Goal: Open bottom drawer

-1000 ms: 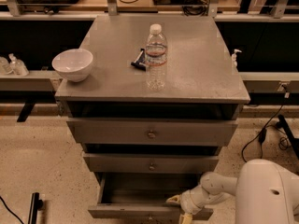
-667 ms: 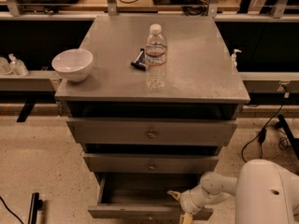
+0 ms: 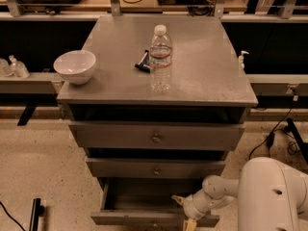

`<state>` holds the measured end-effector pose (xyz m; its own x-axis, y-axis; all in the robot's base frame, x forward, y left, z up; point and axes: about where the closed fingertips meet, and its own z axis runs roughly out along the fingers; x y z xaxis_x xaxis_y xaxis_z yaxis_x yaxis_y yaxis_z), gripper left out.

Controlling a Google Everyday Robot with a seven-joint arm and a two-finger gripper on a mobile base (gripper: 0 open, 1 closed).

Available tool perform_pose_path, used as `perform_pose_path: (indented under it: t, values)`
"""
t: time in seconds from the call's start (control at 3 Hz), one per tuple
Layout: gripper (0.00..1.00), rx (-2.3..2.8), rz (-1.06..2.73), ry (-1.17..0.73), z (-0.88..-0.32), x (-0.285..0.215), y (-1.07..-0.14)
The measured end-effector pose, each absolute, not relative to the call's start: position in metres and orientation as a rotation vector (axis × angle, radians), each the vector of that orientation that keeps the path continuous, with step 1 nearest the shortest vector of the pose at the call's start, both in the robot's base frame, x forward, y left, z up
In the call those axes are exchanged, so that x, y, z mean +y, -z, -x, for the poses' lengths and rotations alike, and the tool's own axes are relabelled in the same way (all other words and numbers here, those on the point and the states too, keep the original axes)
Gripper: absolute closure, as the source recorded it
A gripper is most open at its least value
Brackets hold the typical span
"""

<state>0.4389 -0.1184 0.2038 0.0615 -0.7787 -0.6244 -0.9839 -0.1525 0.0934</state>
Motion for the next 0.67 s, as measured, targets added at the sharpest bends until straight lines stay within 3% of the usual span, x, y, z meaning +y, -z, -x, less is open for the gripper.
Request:
perform_pose_path:
  t: [0.33, 0.67]
  values:
    - [0.02, 1.836, 2.030, -0.660, -0.457, -0.112, -0.224]
    - [0.25, 1.867, 1.999, -0.594, -0.468, -0.116, -0.238]
